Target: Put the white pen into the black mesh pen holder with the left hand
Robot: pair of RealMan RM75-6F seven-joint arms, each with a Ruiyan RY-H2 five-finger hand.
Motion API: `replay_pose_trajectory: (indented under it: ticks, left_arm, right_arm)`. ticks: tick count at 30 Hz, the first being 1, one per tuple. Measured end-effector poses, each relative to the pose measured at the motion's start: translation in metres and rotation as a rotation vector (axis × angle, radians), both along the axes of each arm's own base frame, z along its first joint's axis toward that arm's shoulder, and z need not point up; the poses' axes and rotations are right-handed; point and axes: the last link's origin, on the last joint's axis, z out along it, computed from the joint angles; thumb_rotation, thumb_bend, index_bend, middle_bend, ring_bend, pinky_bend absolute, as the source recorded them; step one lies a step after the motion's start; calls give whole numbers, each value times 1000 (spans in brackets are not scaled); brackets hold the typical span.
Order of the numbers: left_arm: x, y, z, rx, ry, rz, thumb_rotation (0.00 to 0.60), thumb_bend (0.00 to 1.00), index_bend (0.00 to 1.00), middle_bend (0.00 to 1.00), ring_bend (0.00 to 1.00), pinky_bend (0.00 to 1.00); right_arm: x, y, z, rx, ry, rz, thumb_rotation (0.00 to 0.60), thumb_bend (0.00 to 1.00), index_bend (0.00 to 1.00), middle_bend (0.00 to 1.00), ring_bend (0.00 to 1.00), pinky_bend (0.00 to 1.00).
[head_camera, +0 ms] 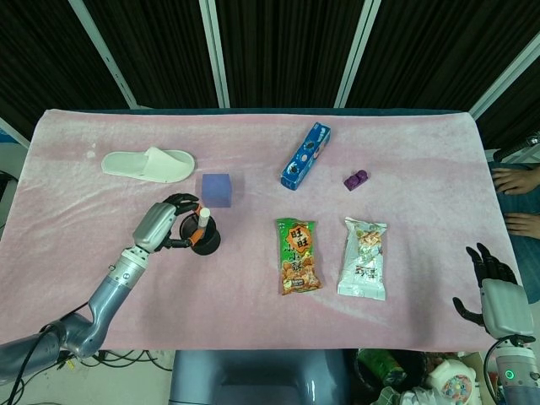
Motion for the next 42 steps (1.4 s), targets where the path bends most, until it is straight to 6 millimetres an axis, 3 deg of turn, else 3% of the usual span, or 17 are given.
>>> replay_pose_trajectory:
  ticks: [16, 28, 36, 42]
  left_arm:
    - [-13, 5, -18, -6, 37, 35, 600, 434, 550, 550, 209, 186]
    - [-14, 3, -22, -12, 120, 6, 600, 366, 432, 467, 168, 155]
    - [-14, 0, -19, -19, 174, 13, 600, 250, 209, 225, 47, 100]
    - [-9, 1, -9, 7, 157, 9, 600, 235, 175, 184, 29, 94]
  right_arm:
    - [0, 0, 0, -1, -5, -1, 600, 190, 0, 0, 104, 133]
    - [1, 0, 0, 1, -7, -2, 600, 190, 0, 0, 104, 133]
    - [1, 0, 0, 1, -8, -1, 600, 191, 0, 0, 105, 133]
    - [1, 0, 0, 2, -7, 3, 600, 190, 0, 0, 104, 133]
